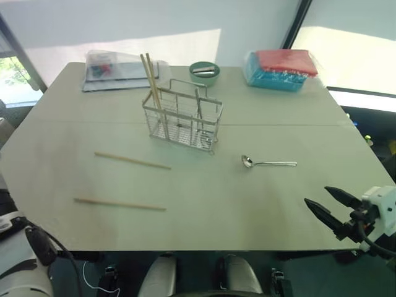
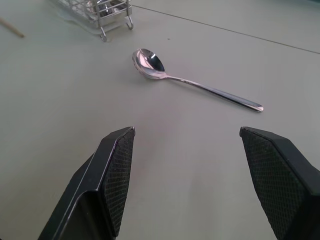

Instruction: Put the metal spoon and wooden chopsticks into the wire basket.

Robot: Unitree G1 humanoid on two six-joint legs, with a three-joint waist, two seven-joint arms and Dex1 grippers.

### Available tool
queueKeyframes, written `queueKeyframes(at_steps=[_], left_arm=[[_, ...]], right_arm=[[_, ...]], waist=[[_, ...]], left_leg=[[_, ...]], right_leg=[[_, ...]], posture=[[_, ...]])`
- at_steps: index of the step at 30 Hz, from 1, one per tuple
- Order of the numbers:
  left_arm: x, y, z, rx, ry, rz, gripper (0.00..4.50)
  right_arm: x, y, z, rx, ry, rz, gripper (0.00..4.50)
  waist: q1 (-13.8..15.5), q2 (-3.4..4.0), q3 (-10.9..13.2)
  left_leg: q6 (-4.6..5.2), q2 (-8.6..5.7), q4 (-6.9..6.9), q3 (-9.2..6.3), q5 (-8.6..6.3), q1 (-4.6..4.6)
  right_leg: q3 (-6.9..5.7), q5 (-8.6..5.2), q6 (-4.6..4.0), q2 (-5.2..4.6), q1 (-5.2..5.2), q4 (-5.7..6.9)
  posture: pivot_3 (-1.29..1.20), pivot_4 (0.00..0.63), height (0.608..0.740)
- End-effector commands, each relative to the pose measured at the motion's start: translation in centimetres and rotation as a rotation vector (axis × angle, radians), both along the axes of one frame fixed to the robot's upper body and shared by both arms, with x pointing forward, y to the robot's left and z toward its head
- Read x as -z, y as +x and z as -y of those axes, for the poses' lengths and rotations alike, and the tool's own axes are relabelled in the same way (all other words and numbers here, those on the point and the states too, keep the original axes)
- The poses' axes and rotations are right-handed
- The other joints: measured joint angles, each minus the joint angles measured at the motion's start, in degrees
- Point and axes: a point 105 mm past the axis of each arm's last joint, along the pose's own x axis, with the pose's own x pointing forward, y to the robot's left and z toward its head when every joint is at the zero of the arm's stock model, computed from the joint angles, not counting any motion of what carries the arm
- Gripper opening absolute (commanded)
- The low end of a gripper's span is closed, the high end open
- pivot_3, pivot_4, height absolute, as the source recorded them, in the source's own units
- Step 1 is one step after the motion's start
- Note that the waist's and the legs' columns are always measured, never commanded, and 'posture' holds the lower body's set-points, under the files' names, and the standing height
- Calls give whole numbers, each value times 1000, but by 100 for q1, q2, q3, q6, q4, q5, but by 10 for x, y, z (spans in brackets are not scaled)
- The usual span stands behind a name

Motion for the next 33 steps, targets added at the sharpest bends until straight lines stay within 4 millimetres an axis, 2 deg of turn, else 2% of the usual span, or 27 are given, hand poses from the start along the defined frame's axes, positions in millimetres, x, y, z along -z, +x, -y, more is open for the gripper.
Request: queueKeyframes(at_steps=[1,27,29,33], left_arm=[[-14,-1,1,3,15,35,4444],[-25,-10,2,24,72,51,4444],[-30,-5,10,87,85,56,4444],[-40,7,44,322,123,75,4444]], right_arm=[[-16,5,-3,-11,-26,70,3487],[-28,35,-6,-63,-72,142,3487],[-33,43,-8,-106,-101,149,3487],[-50,66,-2,-172,-171,175,3487]], waist=[[13,0,0],[21,-9,-5],[20,-8,-4],[13,-3,-1]], left_leg=[[1,0,0,0,1,0],[12,-2,2,0,7,0],[13,-2,3,0,8,0],[13,-3,11,8,8,-1]], right_leg=[[0,0,0,1,0,0],[-1,0,0,0,3,0],[-1,0,0,0,4,0],[-1,1,-3,1,5,-1]], posture=[[0,150,667],[0,150,667],[0,150,667],[0,150,667]])
